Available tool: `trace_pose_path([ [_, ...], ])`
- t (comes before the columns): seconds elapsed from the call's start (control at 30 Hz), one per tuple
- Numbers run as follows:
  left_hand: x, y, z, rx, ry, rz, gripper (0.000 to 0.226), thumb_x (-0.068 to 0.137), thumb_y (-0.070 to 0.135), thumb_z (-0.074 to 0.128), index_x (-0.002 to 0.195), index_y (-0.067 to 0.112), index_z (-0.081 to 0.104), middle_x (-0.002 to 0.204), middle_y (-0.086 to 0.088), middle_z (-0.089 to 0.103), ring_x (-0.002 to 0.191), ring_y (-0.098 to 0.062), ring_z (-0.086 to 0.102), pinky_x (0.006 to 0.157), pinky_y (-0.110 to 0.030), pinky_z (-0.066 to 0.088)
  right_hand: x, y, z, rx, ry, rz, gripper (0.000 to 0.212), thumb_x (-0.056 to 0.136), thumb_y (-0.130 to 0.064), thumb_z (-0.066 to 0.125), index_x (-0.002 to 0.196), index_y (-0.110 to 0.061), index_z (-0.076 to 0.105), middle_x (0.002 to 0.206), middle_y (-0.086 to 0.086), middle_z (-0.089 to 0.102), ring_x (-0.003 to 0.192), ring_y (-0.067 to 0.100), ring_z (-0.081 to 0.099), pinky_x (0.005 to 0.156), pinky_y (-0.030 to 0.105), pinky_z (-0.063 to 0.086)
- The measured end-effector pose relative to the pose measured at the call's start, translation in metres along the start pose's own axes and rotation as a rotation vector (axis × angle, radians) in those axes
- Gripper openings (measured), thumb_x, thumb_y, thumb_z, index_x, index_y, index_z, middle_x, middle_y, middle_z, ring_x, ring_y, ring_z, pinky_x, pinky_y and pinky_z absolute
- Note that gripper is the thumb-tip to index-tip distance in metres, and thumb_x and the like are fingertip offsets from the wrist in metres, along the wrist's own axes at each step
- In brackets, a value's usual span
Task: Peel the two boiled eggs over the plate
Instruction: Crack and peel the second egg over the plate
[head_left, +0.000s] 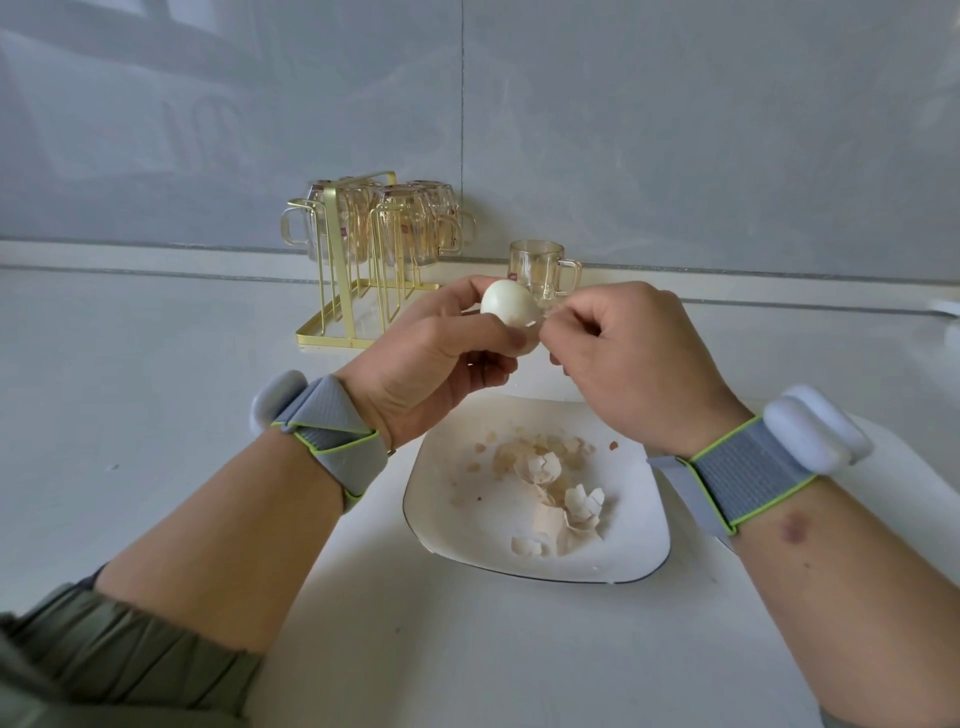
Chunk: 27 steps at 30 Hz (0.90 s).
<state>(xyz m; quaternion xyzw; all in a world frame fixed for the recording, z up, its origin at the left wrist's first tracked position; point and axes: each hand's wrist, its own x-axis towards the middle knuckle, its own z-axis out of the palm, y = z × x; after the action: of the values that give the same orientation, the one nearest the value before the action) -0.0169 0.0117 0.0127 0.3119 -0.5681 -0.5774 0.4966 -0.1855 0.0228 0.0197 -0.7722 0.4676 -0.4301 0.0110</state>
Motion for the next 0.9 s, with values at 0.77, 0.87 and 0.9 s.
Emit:
trace_pose_path([
  [0.77, -0.004, 0.003, 0.001, -0.077, -0.031, -0.037, 0.052, 0.068, 0.007, 0.044, 0.117, -0.002, 0.057, 0.086, -0.015, 0.055, 0.065, -0.020, 0.048, 0.066, -0.029, 0.042, -0.001, -0.011, -0.008, 0.094, -0.058, 0.131, 0.041, 0.075, -0.030, 0.041, 0.069, 0.009, 0.051, 0.062, 0.027, 0.045, 0.056, 0.027, 0.037, 0.051, 0.045, 0.036],
  [0.87, -0.003, 0.003, 0.000, -0.128, -0.014, -0.034, 0.038, 0.069, 0.006, 0.043, 0.103, 0.003, 0.060, 0.083, -0.015, 0.058, 0.064, -0.021, 0.049, 0.066, -0.030, 0.043, -0.002, -0.011, -0.009, 0.172, -0.059, 0.073, 0.044, 0.084, -0.031, 0.043, 0.073, 0.010, 0.052, 0.070, 0.032, 0.053, 0.065, 0.041, 0.047, 0.056, 0.048, 0.043],
  [0.9, -0.003, 0.003, -0.001, -0.145, -0.006, -0.029, 0.035, 0.070, 0.006, 0.043, 0.100, 0.003, 0.061, 0.082, -0.014, 0.059, 0.065, -0.021, 0.050, 0.067, -0.031, 0.043, -0.003, -0.010, -0.008, 0.183, -0.064, 0.057, 0.044, 0.090, -0.031, 0.046, 0.073, 0.009, 0.053, 0.070, 0.030, 0.055, 0.067, 0.041, 0.050, 0.057, 0.047, 0.044],
])
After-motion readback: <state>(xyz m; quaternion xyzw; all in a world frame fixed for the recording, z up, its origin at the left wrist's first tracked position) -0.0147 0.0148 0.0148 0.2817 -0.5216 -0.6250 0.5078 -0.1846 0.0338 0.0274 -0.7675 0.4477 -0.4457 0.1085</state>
